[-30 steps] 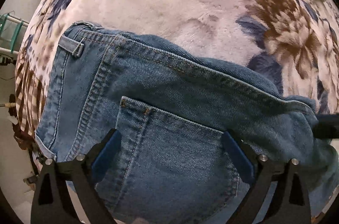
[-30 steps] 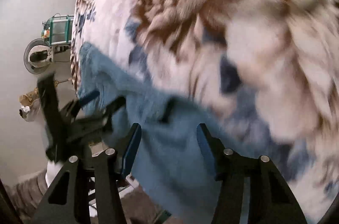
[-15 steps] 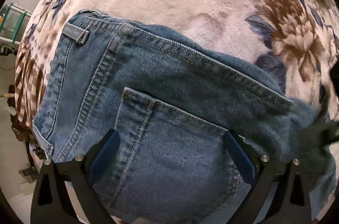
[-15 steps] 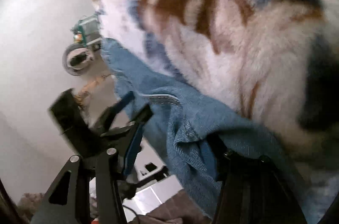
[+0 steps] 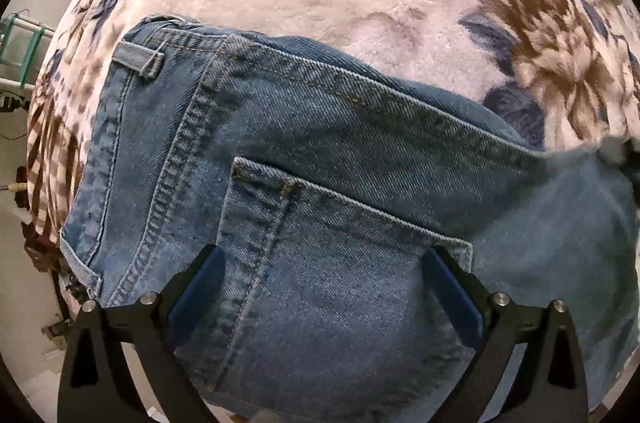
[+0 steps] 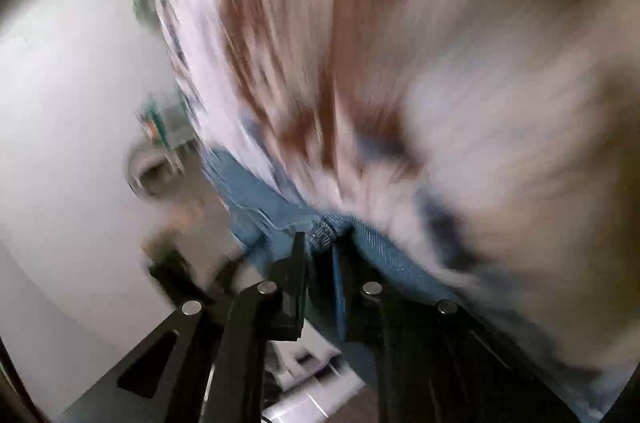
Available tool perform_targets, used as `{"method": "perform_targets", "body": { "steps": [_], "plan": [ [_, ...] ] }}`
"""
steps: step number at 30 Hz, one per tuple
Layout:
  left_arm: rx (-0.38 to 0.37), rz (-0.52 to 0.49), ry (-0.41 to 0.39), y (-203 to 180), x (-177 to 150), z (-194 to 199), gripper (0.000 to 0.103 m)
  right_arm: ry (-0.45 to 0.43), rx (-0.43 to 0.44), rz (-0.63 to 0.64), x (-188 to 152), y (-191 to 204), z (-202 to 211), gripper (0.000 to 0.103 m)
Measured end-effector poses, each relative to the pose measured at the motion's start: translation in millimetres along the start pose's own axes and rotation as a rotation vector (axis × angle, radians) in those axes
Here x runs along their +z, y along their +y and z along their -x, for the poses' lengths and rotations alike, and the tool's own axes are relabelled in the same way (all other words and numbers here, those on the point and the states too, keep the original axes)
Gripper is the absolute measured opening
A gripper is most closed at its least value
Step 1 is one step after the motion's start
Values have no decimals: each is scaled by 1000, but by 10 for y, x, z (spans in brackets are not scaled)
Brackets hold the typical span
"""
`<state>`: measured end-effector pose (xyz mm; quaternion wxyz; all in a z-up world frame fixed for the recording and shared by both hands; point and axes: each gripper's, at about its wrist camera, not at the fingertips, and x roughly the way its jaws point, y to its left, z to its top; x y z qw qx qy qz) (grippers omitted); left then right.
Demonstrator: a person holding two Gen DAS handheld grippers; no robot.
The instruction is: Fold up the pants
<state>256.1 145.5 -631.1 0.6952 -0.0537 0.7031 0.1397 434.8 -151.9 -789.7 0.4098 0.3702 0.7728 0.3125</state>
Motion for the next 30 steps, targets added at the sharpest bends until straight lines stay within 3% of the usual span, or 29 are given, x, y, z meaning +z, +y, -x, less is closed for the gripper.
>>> {"method": "perform_targets", "body": {
  "steps": [2, 3, 7, 10, 11, 12, 13, 14, 15, 17, 18, 21, 23, 24, 25, 26, 27, 28, 30],
  "plan": [
    [-8, 10, 11, 14, -9, 8, 103, -57, -17, 65, -9, 32, 326, 10],
    [-13, 20, 26, 21, -15, 25, 103, -45, 50, 30, -22, -22, 444, 10],
    [-59, 39, 14, -1, -17, 261, 103, -53, 14, 68, -151, 96, 558, 27],
    [-68, 32, -35, -68, -7, 458, 103, 26, 41, 128, -325, 265, 384, 34],
    [-70, 22, -50, -94, 4, 494, 103, 63, 9, 139, -389, 291, 251, 34],
    [-58, 9, -59, -126, 18, 502, 103, 71, -95, 157, -429, 308, 184, 34],
    [-32, -13, -64, -175, 43, 485, 103, 14, -361, 165, -412, 241, 204, 33],
    [-24, -25, -64, -203, 65, 467, 103, -65, -554, 146, -383, 184, 271, 32],
    [-26, -37, -61, -237, 95, 428, 103, -146, -555, 109, -339, 112, 406, 32],
    [-46, -43, -62, -269, 149, 374, 103, -204, -348, 13, -320, -19, 662, 32],
    [-54, -53, -64, -292, 184, 332, 103, -208, -311, 11, -332, -5, 709, 32],
    [-49, -82, -61, -329, 315, 207, 103, -182, -398, 121, -342, 182, 657, 43],
    [-62, -87, -57, -315, 407, 137, 103, -110, -393, 163, -319, 359, 338, 44],
    [-66, -96, -58, -320, 452, 84, 103, -76, -401, 181, -297, 378, 228, 43],
    [-70, -104, -62, -330, 486, 47, 103, -63, -463, 219, -304, 457, 91, 25],
    [-71, -111, -64, -346, 534, 11, 103, -61, -559, 264, -324, 539, -29, 14],
    [-64, -125, -64, -358, 585, -35, 103, -69, -592, 269, -386, 641, -231, 14],
    [-68, -130, -65, -328, 636, -69, 103, -106, -615, 241, -375, 613, -190, 7],
    [-98, -93, -61, -266, 745, -68, 103, -162, -646, 192, -364, 597, -134, 5]
  ]
}}
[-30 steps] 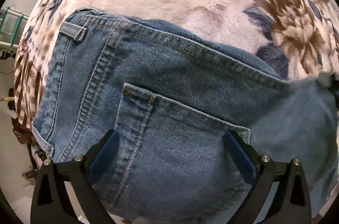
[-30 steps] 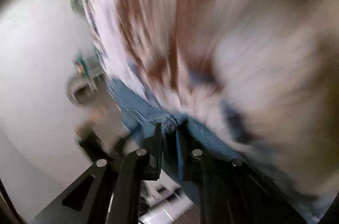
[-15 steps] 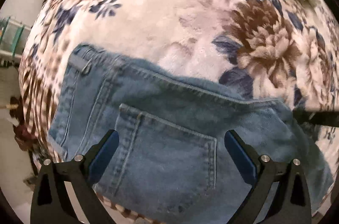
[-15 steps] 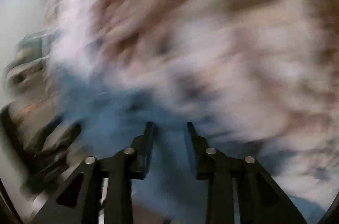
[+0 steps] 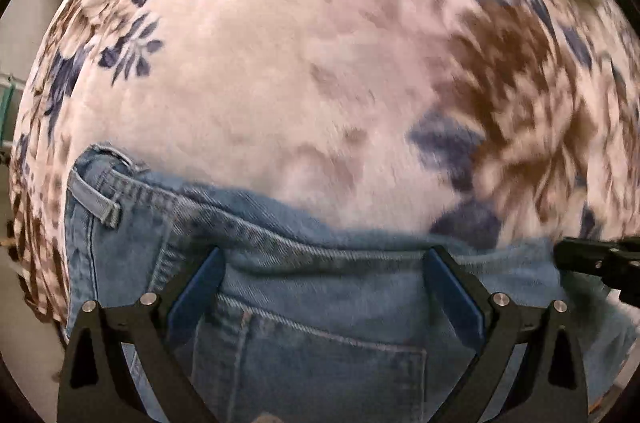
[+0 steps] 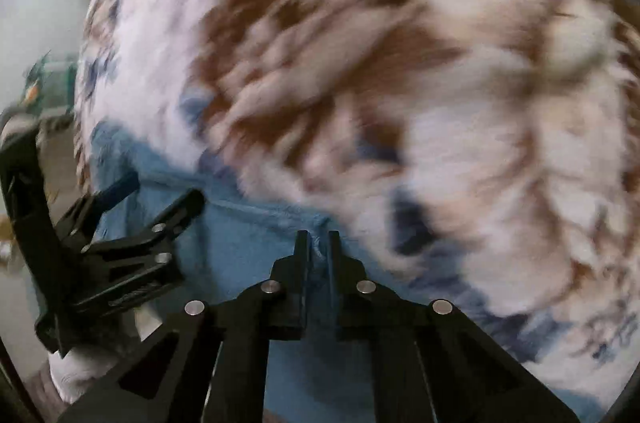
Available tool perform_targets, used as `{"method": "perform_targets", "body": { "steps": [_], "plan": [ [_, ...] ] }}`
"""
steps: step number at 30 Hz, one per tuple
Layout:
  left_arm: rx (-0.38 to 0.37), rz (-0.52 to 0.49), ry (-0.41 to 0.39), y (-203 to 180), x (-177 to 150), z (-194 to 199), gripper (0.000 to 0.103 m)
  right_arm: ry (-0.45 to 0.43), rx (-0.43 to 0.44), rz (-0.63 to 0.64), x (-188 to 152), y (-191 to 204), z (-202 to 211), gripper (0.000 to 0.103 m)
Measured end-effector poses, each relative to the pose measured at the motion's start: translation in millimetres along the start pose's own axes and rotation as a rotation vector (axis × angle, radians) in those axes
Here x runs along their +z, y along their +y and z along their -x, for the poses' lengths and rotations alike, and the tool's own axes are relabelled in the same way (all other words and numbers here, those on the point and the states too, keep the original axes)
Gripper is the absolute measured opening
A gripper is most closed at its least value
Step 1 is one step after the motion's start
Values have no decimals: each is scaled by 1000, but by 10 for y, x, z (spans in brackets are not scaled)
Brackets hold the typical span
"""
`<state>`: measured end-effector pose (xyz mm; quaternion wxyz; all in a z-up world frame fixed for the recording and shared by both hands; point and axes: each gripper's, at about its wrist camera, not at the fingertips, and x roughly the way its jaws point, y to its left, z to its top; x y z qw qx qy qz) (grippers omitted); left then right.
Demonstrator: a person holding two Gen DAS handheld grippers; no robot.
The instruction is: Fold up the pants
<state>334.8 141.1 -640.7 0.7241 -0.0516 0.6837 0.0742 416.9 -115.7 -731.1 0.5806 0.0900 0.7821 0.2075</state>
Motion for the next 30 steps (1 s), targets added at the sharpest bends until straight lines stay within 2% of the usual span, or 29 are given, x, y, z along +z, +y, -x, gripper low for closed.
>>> {"method": "perform_targets", "body": {
  "steps": [3, 6, 7, 8, 9, 10, 12, 15, 17, 18, 19, 22, 26, 30],
  "plan": [
    [-58, 49, 22, 107, 77, 36, 103, -46, -43, -88, -7, -190, 230, 4],
    [-79, 39, 7, 154, 98, 138, 103, -70, 69, -113, -62, -285, 620, 8],
    [-77, 32, 4, 144, 94, 178, 103, -70, 89, -98, -107, -274, 701, 16],
    [-75, 20, 0, 129, 69, 207, 103, -77, 63, -76, -162, -247, 764, 23],
    [-74, 12, -1, 107, 31, 228, 103, -71, 17, -53, -210, -220, 784, 37],
    [-73, 3, -2, 89, -14, 249, 103, -62, -24, -45, -224, -76, 688, 41],
    [-78, -19, 5, 12, -64, 254, 103, -1, -122, -32, -324, -52, 549, 41],
    [-74, -55, 12, -221, -226, 268, 103, 60, -159, -5, -468, -20, 284, 41],
    [-70, -81, 7, -444, -342, 311, 103, 77, -168, 44, -564, -1, 198, 27],
    [-66, -93, 5, -613, -382, 323, 103, 57, -178, 57, -596, 18, 206, 10],
    [-63, -101, 3, -754, -425, 377, 103, 30, -199, 65, -615, 34, 241, 4],
    [-48, -130, -6, -976, -446, 381, 103, -55, -225, 16, -635, 98, 320, 3],
    [-48, -145, -2, -1092, -352, 351, 103, -50, -185, -36, -703, -110, 376, 3],
    [-25, -171, -15, -1329, -302, 388, 103, -48, -72, -92, -731, -336, 506, 7]
  ]
}}
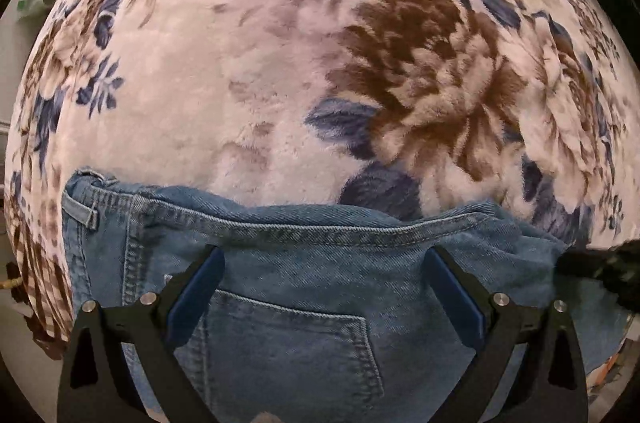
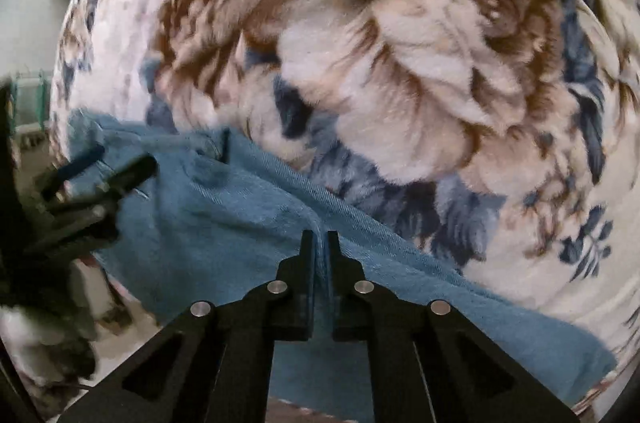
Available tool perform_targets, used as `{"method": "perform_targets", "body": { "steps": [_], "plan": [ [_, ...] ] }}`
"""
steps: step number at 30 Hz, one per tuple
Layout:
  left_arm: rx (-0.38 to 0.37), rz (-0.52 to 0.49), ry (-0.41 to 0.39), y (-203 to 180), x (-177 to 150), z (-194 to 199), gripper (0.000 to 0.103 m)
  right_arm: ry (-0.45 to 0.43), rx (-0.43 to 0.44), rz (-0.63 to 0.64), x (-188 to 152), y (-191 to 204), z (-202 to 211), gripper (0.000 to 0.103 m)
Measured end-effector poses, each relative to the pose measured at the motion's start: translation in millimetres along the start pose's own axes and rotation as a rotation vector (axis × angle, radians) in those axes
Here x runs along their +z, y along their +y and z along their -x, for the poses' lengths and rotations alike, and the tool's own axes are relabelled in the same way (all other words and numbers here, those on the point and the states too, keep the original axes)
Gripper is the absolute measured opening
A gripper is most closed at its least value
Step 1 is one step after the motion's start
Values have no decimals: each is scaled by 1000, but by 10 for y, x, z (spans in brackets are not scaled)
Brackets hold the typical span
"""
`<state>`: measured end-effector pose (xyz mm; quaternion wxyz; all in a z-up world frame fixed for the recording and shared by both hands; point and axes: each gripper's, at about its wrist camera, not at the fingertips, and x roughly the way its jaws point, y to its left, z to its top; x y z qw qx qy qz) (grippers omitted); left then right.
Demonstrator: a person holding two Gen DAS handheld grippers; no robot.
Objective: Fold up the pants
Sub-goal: 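Smooth the folded jeans' waistband with both grippers, then open them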
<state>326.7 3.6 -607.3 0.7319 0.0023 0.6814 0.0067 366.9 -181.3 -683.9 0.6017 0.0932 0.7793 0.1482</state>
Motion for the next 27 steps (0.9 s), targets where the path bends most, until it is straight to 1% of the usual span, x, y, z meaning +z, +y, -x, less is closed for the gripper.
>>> {"method": "perform_targets", "body": {
  "steps": [1, 2, 3, 4, 5, 6, 7, 9, 10, 11, 12, 13, 15, 16, 17, 18, 19, 21, 22, 23, 24, 25, 27],
  "plan": [
    [6, -3, -1, -21, 17, -5, 103, -8, 39, -32, 20, -88, 62, 13],
    [13, -7, 0, -17, 67, -3, 103, -17, 58, -59, 38, -163, 118, 23],
    [14, -7, 4, -51, 78, -21, 103, -27, 52, -68, 65, -215, 162, 29],
    [13, -6, 9, 89, 99, -48, 103, -30, 30, -62, 84, -260, 190, 33],
    [12, -3, 14, 72, 111, -70, 103, -22, 12, -54, 93, -291, 191, 33],
    [9, -1, 15, 134, 129, -131, 103, -9, -2, -49, 116, -322, 180, 33],
    [9, -1, 15, 132, 118, -144, 103, 18, -7, -42, 121, -344, 140, 33],
    [12, -5, 12, 72, 145, -161, 103, 70, 1, -21, 144, -231, 8, 33],
    [14, -6, 11, 48, 153, -155, 103, 83, -5, -2, 140, -181, -41, 33],
    [15, -6, 11, 40, 149, -143, 103, 90, -26, 30, 143, -115, -100, 29],
    [16, -7, 10, 39, 151, -153, 103, 85, -57, 65, 147, -57, -139, 17],
    [16, -6, 10, -6, 170, -184, 103, 64, -94, 79, 127, -42, -134, 0],
    [14, -5, 10, -27, 163, -170, 103, 14, -188, 69, 109, -39, -100, 0],
    [12, -4, 10, -12, 156, -164, 103, -8, -211, 33, 111, -109, -69, 0],
    [10, -5, 10, 88, 144, -212, 103, -17, -213, -14, 113, -222, -49, 0],
    [9, -5, 10, 111, 133, -204, 103, -5, -192, -43, 114, -306, -56, 0],
    [8, -5, 9, 138, 126, -200, 103, 12, -130, -79, 109, -388, -64, 1],
    [10, -5, 9, 129, 134, -215, 103, 4, 23, -128, 114, -448, 1, 2],
    [12, -5, 9, 160, 102, -173, 103, -1, 111, -140, 139, -402, 40, 6],
    [14, -3, 11, 159, 108, -189, 103, 0, 163, -139, 174, -344, 56, 15],
    [15, 0, 13, 161, 109, -194, 103, -3, 202, -129, 216, -277, 67, 22],
    [16, 0, 14, 177, 95, -175, 103, -10, 238, -109, 278, -175, 72, 37],
    [20, -5, 17, 177, 94, -187, 103, 0, 291, -76, 410, -8, 37, 53]
  ]
}}
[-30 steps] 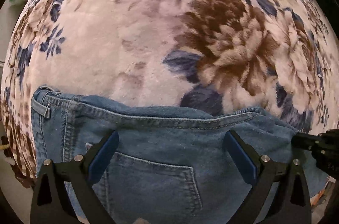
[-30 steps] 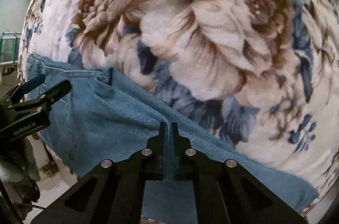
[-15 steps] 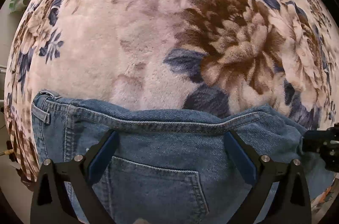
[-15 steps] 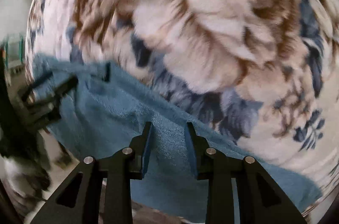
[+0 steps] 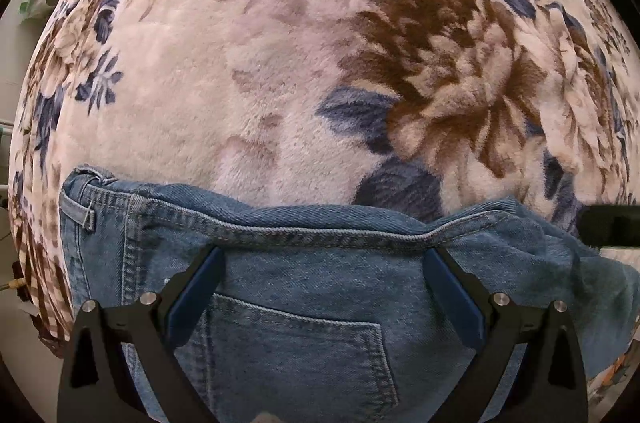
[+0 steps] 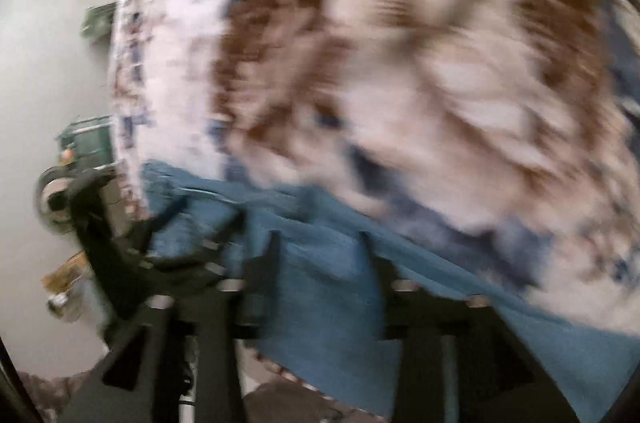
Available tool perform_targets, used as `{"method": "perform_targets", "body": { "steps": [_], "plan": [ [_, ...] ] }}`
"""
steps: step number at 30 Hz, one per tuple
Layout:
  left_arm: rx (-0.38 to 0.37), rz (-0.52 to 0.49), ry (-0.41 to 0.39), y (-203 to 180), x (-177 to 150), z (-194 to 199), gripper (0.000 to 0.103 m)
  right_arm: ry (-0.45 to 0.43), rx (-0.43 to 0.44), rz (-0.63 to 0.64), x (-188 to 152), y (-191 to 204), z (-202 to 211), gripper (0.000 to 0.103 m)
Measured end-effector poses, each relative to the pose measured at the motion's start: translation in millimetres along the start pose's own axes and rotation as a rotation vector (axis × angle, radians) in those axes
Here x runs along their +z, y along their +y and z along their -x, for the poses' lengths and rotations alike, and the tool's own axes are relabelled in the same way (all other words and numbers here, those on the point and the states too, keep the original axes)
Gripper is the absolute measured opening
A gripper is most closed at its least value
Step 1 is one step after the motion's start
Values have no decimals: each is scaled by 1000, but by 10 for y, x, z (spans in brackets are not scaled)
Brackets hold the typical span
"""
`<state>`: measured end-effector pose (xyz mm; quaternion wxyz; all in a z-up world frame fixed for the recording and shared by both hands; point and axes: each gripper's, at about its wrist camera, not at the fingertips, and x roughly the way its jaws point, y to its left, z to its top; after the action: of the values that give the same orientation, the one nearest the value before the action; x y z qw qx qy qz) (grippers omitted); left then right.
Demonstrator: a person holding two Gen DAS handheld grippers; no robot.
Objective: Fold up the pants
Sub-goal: 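Smooth the folded jeans' waistband with both grippers, then open them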
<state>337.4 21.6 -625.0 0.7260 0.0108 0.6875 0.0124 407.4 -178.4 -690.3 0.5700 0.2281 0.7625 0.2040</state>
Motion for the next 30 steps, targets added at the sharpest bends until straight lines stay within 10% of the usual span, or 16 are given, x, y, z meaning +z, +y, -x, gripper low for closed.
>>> {"method": "perform_targets", "body": {
  "steps": [4, 6, 16, 20, 23, 30],
  "plan": [
    [5, -9, 0, -19, 23, -33, 103, 76, -80, 107, 256, 289, -388, 51],
    [10, -13, 2, -20, 26, -41, 103, 146, -155, 156, 241, 391, -665, 13],
    [15, -15, -5, 44, 4, 16, 103, 50, -116, 69, 197, 287, -581, 6],
    [3, -28, -44, -10, -20, 199, 103, -114, -74, -19, 102, 148, -123, 14],
    [-18, -55, -79, -162, -71, 386, 103, -307, -35, -125, -222, -143, 347, 68],
    [-86, -225, -105, -1112, -371, 747, 103, -577, 48, -503, -1658, -1394, 1097, 71]
  ]
}}
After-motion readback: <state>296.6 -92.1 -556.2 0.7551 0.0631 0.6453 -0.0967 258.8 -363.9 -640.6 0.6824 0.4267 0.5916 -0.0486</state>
